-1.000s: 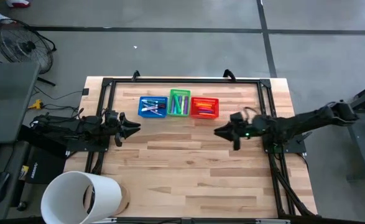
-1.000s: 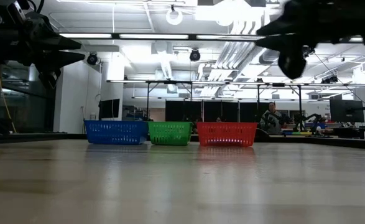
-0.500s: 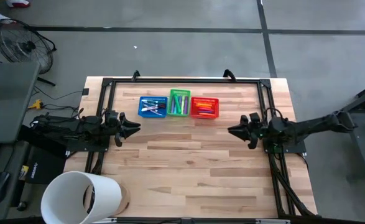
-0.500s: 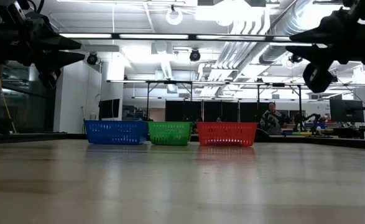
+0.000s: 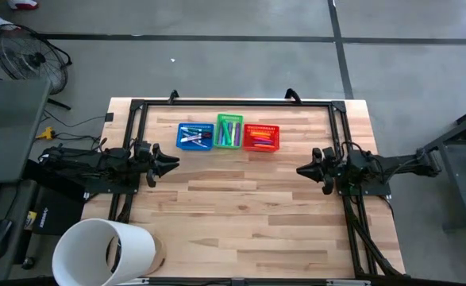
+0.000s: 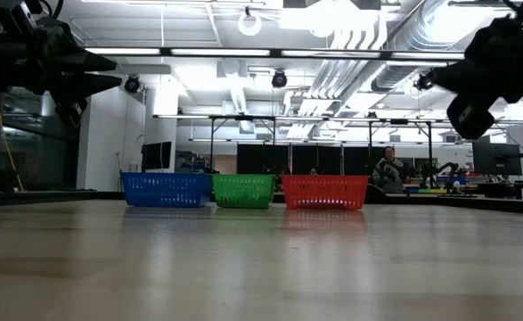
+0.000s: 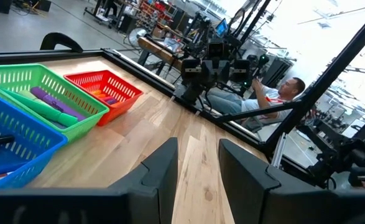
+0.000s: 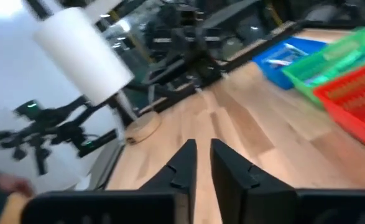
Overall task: Pick & Place Markers
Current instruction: Return to Home Position
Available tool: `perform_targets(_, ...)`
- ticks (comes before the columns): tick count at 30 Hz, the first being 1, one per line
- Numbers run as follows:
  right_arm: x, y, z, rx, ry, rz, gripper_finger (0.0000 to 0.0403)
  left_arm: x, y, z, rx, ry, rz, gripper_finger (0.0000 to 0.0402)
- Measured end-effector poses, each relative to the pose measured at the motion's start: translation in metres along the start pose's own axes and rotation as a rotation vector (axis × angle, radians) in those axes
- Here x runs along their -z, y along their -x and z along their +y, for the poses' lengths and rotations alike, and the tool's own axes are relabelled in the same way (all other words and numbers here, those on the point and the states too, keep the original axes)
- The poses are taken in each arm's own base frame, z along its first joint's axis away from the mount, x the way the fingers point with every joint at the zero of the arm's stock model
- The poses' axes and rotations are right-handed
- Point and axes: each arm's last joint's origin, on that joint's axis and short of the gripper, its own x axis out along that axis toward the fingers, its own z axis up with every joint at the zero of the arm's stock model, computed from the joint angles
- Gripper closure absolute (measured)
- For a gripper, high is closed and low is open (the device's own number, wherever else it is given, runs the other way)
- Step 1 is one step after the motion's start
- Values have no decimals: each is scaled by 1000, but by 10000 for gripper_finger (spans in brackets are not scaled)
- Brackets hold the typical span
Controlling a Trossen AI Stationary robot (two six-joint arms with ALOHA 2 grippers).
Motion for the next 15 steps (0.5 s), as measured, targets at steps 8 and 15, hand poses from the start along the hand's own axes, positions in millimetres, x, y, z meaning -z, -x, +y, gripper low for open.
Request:
perform_targets(8,-1,3,3,-90,75,17,397,0,0,0,0,0,0,286)
perform_targets(15,-1,3,2,-52,220,-3,398,0,0,0,0,0,0,286)
